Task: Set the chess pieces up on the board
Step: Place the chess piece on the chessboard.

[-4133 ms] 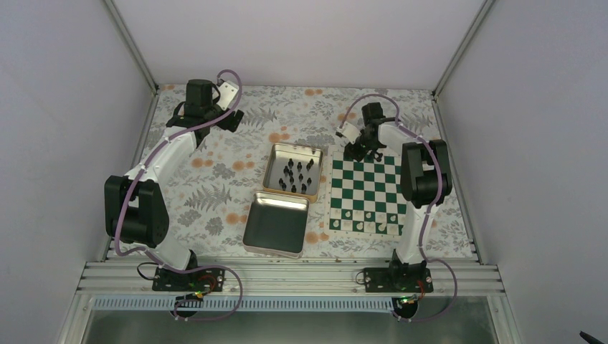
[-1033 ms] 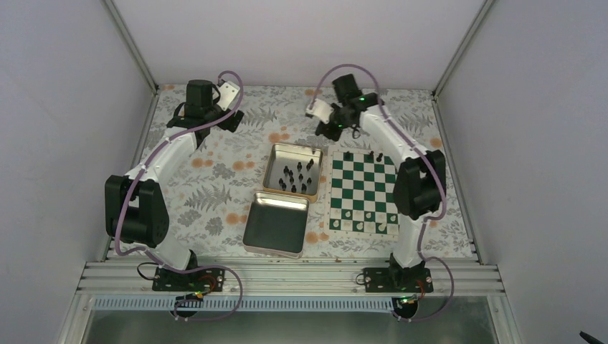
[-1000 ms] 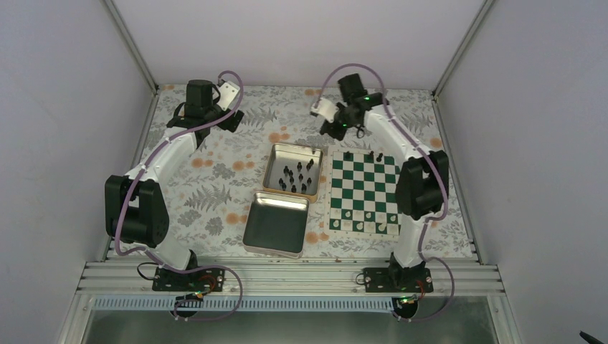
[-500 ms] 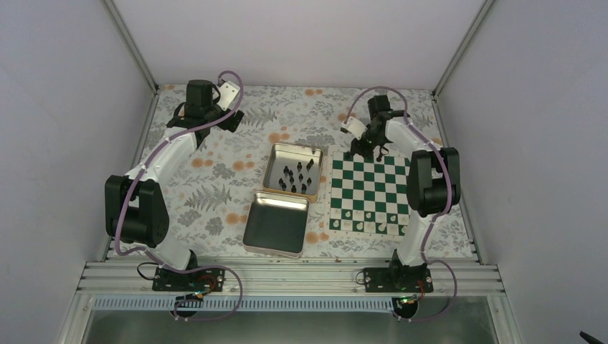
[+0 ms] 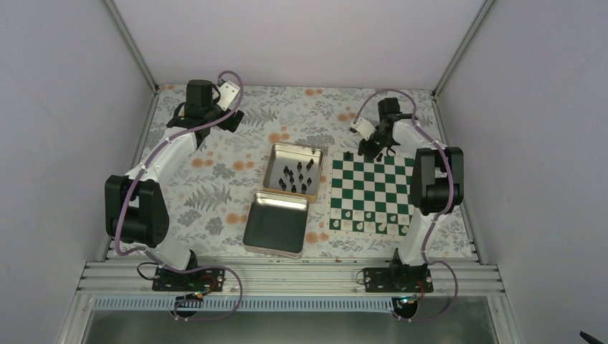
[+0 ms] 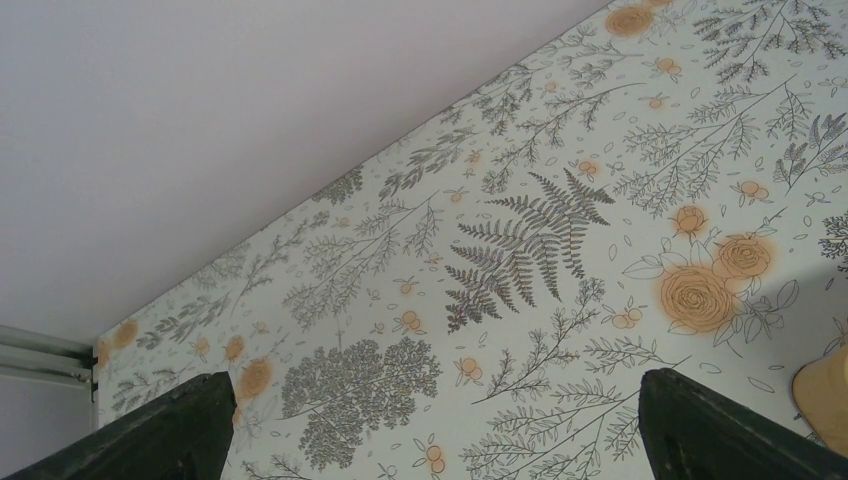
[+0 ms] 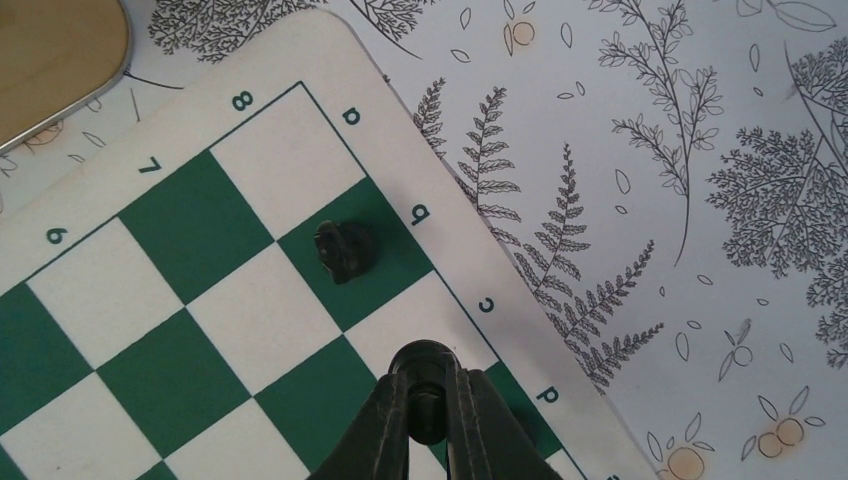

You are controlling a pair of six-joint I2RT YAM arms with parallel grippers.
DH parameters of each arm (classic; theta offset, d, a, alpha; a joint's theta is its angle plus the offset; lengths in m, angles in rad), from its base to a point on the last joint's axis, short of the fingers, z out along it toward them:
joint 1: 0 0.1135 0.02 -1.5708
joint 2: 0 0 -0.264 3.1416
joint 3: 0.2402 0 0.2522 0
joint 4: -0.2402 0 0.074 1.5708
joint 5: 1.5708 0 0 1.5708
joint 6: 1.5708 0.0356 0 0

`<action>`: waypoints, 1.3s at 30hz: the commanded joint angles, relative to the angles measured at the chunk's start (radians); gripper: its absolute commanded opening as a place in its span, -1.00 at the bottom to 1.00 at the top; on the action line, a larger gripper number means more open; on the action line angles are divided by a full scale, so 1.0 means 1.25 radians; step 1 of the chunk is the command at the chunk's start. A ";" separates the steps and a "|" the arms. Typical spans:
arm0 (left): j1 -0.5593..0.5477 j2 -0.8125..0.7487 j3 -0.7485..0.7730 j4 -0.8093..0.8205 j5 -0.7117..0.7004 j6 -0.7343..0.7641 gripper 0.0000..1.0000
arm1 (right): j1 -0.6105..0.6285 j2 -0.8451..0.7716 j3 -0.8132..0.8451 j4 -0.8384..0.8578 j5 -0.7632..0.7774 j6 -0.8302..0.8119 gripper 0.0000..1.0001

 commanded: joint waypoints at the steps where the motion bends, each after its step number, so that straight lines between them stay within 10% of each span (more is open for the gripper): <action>1: 0.001 0.006 0.009 0.009 -0.004 -0.001 1.00 | -0.007 0.026 0.007 0.017 -0.012 -0.016 -0.90; 39: 0.001 0.014 0.006 0.012 -0.007 0.005 1.00 | -0.007 0.067 0.042 -0.004 -0.027 -0.021 -0.85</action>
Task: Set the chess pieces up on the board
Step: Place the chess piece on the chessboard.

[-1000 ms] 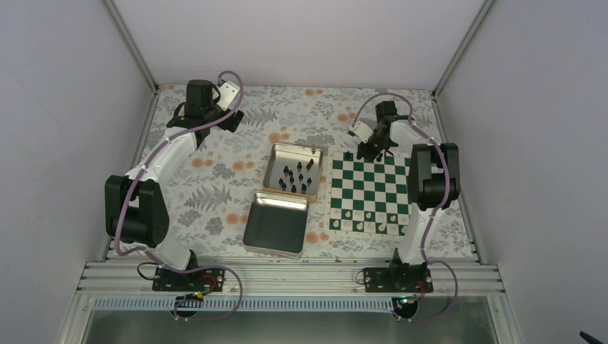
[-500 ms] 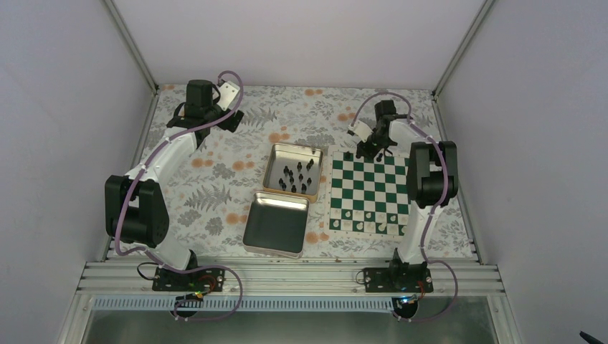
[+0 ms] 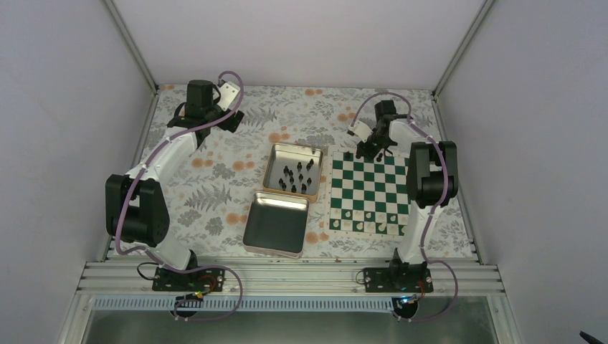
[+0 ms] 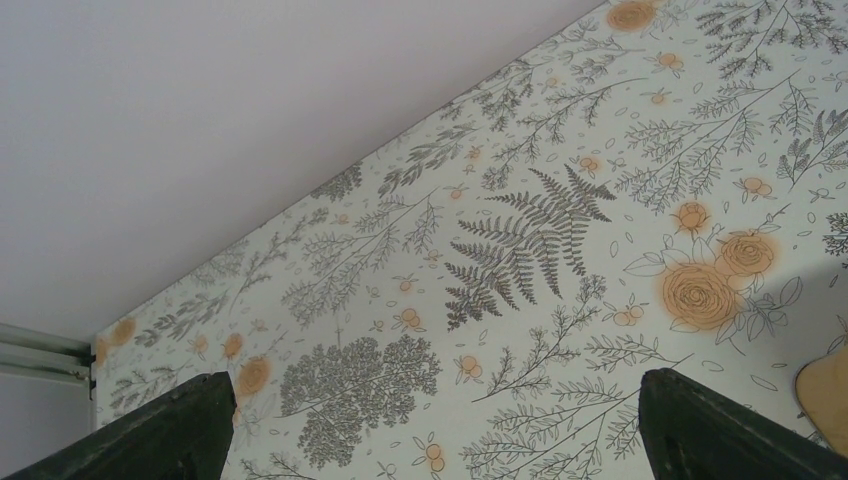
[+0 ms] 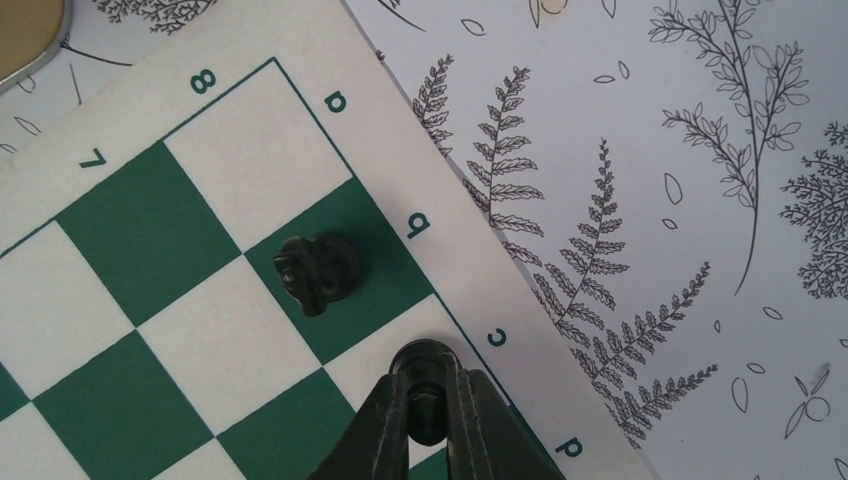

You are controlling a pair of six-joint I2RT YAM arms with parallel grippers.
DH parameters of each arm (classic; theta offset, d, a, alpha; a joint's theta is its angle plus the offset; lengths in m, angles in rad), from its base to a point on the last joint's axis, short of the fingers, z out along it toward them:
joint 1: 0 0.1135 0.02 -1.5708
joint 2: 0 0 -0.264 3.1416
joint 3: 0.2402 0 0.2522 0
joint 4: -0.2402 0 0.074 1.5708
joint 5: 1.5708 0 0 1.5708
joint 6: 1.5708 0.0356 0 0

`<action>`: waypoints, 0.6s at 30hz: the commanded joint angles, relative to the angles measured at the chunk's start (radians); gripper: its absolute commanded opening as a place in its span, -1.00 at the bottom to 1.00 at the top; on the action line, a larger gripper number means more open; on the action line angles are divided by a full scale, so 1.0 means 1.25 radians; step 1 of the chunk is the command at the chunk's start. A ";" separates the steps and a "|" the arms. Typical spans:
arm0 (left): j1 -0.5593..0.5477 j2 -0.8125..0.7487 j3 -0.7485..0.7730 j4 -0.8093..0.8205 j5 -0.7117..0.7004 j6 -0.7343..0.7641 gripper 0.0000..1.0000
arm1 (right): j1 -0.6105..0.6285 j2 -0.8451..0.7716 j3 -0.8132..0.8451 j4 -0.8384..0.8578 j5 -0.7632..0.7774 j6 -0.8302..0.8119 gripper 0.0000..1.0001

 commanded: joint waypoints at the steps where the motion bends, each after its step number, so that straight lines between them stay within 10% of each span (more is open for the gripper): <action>1: 0.001 0.010 0.006 0.011 -0.004 0.005 1.00 | -0.006 -0.008 0.019 -0.015 -0.021 -0.007 -0.86; 18: 0.001 0.009 0.004 0.012 -0.007 0.007 1.00 | -0.006 0.001 0.023 -0.028 -0.015 -0.013 -0.64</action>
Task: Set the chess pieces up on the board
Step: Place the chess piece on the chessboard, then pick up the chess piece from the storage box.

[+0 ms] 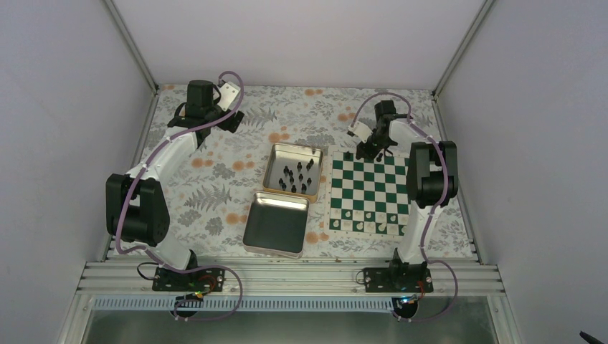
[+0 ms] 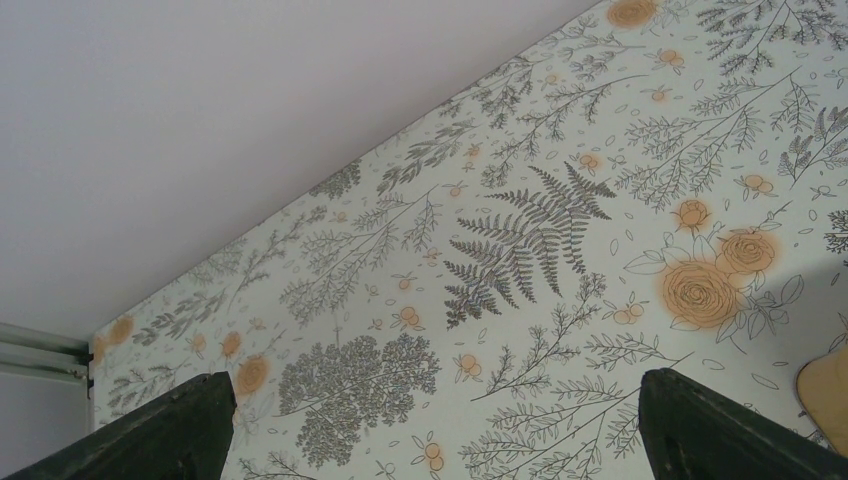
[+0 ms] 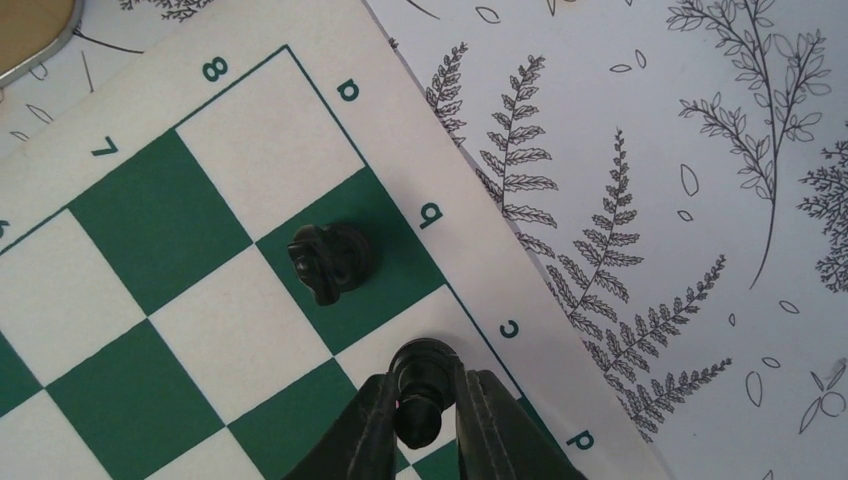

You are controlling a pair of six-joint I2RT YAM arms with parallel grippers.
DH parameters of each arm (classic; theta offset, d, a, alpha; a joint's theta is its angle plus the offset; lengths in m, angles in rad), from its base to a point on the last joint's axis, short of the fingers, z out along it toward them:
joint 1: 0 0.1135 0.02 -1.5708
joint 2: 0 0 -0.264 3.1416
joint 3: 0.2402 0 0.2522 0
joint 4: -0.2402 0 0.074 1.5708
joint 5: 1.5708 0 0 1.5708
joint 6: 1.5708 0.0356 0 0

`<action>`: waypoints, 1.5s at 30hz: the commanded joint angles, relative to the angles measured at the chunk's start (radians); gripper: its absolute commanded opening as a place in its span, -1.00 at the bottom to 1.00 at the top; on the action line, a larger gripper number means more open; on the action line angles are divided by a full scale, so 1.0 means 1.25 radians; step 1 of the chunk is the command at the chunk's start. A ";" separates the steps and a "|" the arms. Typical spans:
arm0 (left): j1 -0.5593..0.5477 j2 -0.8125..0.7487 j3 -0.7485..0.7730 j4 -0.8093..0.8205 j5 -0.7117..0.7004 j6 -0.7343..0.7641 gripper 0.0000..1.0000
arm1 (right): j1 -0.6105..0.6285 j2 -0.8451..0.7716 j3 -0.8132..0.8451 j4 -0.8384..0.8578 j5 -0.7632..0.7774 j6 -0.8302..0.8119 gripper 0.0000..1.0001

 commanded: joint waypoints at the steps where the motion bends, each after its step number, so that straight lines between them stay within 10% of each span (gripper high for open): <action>1: 0.001 0.005 0.004 0.012 -0.007 0.007 1.00 | -0.006 0.001 0.021 -0.013 -0.017 -0.011 -0.61; 19: 0.001 0.003 -0.002 0.016 -0.014 0.009 1.00 | 0.011 -0.046 0.094 -0.065 -0.020 -0.009 -0.45; 45: 0.001 -0.009 -0.006 0.019 -0.001 0.006 1.00 | 0.435 0.151 0.325 -0.117 -0.058 0.007 -0.36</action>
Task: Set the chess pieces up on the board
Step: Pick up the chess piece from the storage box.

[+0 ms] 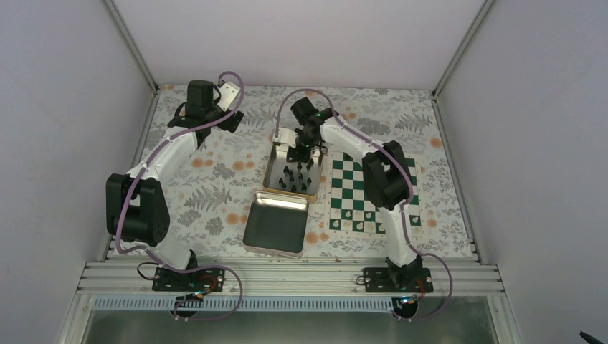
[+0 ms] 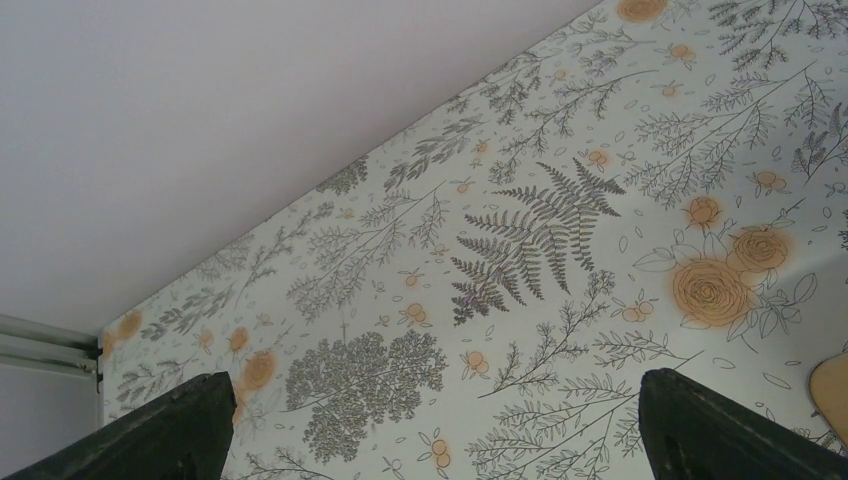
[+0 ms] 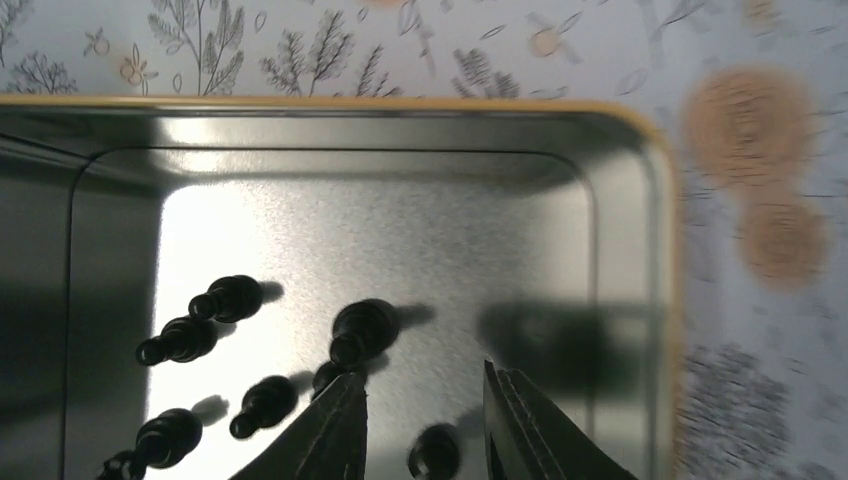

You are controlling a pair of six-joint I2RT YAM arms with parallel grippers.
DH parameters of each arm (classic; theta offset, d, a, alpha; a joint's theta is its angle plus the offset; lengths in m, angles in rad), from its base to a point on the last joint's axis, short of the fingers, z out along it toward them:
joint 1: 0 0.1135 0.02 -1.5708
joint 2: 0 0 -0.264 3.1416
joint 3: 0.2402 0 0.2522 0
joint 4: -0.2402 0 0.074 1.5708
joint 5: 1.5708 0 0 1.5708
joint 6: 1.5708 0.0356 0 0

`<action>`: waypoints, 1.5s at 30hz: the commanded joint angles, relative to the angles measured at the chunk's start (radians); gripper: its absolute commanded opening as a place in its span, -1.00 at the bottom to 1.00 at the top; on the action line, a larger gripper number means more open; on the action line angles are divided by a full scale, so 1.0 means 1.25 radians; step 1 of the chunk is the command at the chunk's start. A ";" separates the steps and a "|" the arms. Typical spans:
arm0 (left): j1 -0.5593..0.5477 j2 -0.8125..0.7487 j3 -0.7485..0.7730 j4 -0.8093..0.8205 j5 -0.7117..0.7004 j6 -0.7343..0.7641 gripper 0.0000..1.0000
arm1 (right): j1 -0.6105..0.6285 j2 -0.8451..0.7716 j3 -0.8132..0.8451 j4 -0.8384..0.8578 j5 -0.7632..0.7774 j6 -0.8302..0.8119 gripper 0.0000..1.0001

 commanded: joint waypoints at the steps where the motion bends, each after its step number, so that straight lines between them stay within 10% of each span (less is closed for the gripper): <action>1: 0.001 -0.011 -0.007 0.019 0.010 0.004 1.00 | 0.027 0.037 0.021 -0.016 -0.015 0.000 -0.36; 31: 0.004 -0.014 -0.019 0.022 0.005 0.010 1.00 | 0.058 0.076 0.024 -0.018 -0.016 -0.010 -0.52; 45: 0.005 -0.012 -0.021 0.022 0.011 0.010 1.00 | 0.059 0.044 0.007 -0.004 0.029 -0.001 -0.92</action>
